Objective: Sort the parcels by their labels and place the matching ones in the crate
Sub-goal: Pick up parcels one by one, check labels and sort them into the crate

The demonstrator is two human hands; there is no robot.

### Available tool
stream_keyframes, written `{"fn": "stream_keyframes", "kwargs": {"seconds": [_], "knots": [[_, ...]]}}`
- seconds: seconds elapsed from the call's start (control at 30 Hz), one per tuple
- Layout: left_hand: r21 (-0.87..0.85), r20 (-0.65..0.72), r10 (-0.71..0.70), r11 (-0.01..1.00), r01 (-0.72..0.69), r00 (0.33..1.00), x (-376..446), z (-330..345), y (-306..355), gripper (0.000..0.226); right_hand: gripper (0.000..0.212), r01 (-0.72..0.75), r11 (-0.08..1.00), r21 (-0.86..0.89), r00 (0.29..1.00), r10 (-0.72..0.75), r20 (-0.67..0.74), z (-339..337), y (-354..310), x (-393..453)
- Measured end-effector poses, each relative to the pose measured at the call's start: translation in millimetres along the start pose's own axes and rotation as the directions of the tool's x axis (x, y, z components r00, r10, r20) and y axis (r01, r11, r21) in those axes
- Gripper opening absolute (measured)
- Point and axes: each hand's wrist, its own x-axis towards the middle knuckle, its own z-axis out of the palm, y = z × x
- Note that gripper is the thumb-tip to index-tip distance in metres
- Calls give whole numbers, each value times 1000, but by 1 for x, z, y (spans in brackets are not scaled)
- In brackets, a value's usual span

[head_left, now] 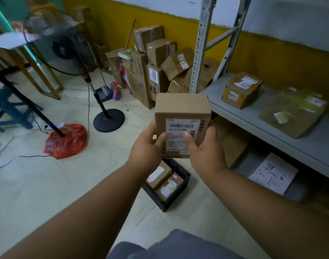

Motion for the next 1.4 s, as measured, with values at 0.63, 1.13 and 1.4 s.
{"fn": "stream_keyframes", "kwargs": {"seconds": [0.63, 1.13, 1.4], "knots": [[89, 475, 20, 994, -70, 880, 270, -25, -79, 28, 54, -445, 894, 57, 738, 401, -543, 166, 37, 116], [177, 690, -237, 971, 158, 684, 334, 93, -323, 62, 68, -645, 758, 97, 619, 592, -516, 267, 286, 91], [207, 622, -358, 933, 295, 697, 322, 126, -496, 49, 70, -733, 658, 175, 529, 712, -461, 343, 428, 37]]}}
